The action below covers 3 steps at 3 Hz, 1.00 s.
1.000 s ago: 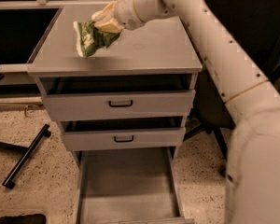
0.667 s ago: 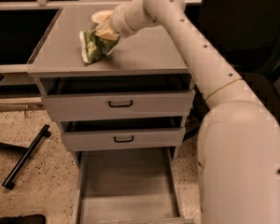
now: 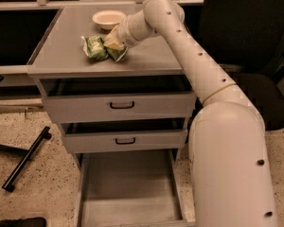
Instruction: Pick green jalapeno chip bag from bottom drawer and place on counter
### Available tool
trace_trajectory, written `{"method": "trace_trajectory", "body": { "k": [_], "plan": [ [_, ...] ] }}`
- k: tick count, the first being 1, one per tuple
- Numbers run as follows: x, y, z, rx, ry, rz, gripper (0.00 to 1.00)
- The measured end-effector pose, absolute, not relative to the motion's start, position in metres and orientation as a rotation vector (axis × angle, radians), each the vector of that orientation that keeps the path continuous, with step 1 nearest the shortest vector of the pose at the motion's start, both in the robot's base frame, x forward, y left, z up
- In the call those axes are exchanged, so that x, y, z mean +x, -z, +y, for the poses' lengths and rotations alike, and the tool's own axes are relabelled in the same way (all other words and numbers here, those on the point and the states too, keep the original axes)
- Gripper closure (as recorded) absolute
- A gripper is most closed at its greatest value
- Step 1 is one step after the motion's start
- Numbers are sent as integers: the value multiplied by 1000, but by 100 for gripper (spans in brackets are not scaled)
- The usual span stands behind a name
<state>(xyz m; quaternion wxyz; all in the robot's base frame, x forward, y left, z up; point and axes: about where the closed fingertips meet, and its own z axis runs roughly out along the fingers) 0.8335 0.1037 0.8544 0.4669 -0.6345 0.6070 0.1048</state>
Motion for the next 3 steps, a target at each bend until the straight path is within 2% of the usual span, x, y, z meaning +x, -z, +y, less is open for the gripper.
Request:
{"method": "trace_trajectory", "body": {
  "k": [3],
  "plan": [
    [833,-854,104,-1557,-257,1490,12]
  ]
}}
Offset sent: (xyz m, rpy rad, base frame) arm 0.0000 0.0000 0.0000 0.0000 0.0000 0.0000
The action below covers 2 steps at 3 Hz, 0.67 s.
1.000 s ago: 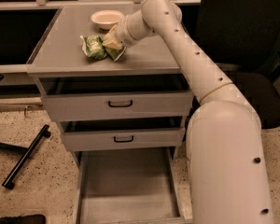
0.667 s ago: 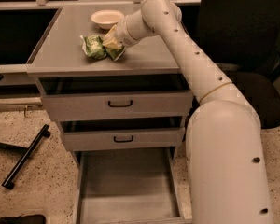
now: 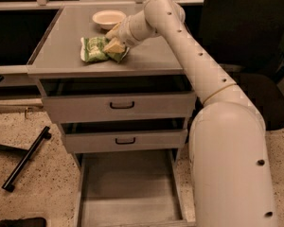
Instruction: Pick green jalapeno chip bag from bottom drawer and place on counter
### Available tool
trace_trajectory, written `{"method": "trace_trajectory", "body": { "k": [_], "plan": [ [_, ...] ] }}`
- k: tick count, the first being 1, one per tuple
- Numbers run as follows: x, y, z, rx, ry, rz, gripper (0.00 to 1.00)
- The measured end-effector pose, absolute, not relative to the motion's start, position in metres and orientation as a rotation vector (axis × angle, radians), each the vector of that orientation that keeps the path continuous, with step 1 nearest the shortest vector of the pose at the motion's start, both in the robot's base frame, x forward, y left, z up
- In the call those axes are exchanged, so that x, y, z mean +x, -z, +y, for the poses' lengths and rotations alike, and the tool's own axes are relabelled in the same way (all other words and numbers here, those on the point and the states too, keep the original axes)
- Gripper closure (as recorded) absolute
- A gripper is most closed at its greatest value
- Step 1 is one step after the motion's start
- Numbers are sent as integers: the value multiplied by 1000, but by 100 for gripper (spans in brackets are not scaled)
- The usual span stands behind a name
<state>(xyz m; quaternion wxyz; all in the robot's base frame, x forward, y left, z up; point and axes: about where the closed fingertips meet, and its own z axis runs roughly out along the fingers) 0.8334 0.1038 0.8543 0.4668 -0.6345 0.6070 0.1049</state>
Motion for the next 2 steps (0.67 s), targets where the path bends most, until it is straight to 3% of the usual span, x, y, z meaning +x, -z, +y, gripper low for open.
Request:
{"method": "trace_trajectory", "body": {
  "k": [1,2],
  "plan": [
    [833,-854,104,-1557,-257,1490,0],
    [833,-854,104,-1557,-257,1490,0]
  ]
}}
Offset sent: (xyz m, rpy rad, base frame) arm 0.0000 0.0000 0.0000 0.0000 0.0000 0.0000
